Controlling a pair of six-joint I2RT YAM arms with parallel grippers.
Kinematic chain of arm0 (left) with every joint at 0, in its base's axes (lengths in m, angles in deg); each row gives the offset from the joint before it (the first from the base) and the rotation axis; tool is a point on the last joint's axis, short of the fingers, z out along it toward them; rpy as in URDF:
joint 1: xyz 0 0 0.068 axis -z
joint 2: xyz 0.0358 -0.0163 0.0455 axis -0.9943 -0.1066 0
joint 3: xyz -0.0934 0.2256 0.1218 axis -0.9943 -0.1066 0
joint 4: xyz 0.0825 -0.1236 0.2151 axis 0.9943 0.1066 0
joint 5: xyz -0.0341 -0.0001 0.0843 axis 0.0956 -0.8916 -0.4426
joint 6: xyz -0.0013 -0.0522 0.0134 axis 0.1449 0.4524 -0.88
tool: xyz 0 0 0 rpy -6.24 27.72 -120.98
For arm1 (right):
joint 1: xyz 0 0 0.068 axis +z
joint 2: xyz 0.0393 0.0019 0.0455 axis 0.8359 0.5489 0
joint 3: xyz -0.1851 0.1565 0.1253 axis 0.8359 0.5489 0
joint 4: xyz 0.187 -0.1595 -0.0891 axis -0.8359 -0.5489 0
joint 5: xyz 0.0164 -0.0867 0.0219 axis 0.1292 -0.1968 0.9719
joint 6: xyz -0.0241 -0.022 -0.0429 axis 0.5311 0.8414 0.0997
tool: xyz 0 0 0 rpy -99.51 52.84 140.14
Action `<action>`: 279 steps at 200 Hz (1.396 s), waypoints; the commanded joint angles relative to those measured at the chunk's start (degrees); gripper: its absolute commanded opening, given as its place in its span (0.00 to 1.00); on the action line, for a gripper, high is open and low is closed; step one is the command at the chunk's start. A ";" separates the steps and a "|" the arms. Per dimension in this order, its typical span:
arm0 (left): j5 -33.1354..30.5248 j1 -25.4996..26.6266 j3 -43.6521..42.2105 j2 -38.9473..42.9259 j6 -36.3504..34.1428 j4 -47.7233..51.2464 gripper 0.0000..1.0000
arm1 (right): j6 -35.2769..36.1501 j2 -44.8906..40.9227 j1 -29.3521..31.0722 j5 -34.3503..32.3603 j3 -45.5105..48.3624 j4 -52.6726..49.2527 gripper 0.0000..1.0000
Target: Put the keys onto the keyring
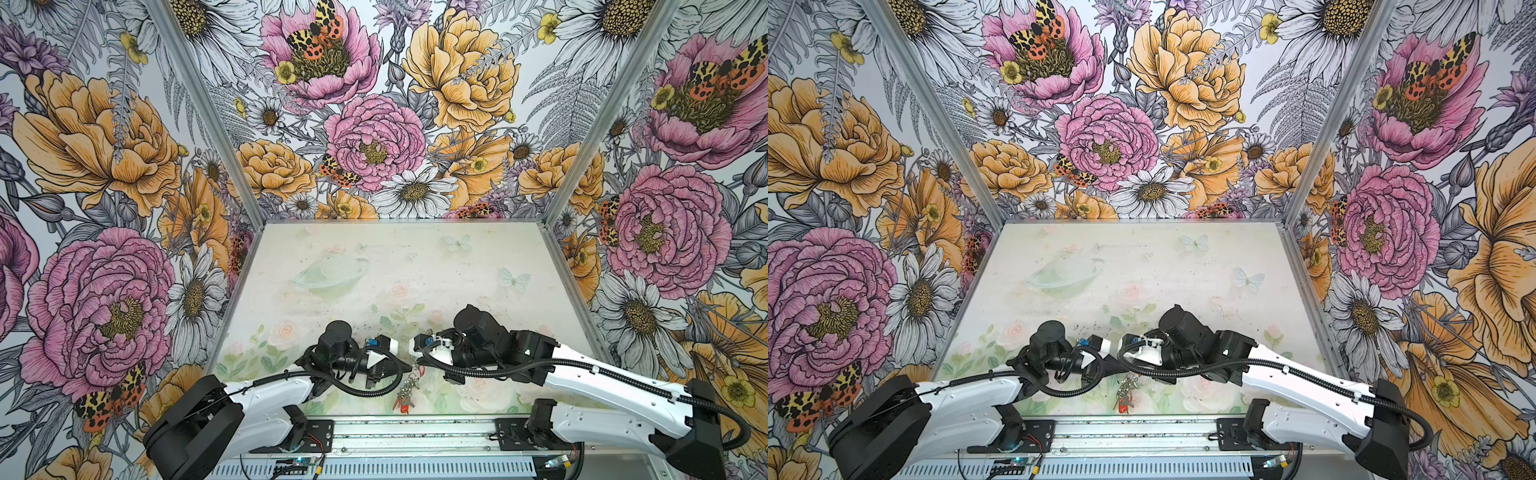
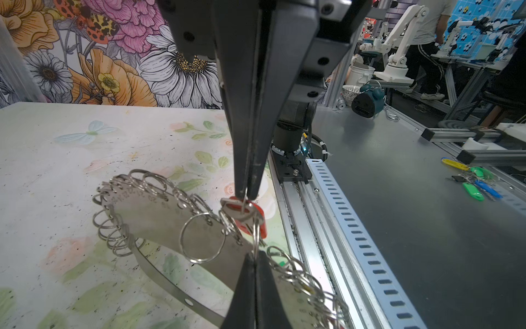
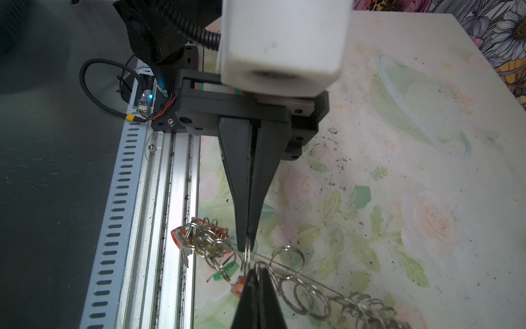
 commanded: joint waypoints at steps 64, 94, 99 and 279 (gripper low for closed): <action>3.24 -0.83 0.13 -0.02 1.60 -5.10 0.00 | 0.94 -3.39 0.68 0.56 1.72 1.04 0.00; 3.17 -0.84 0.13 -0.02 1.60 -5.18 0.00 | 1.30 -3.15 0.90 1.19 1.83 1.13 0.00; 3.18 -0.84 0.15 -0.02 1.66 -5.16 0.00 | 1.43 -3.05 0.97 1.16 1.83 1.16 0.00; 4.56 -0.68 0.52 -1.15 2.39 -5.69 0.00 | 2.29 -3.08 1.30 0.83 2.27 2.73 0.00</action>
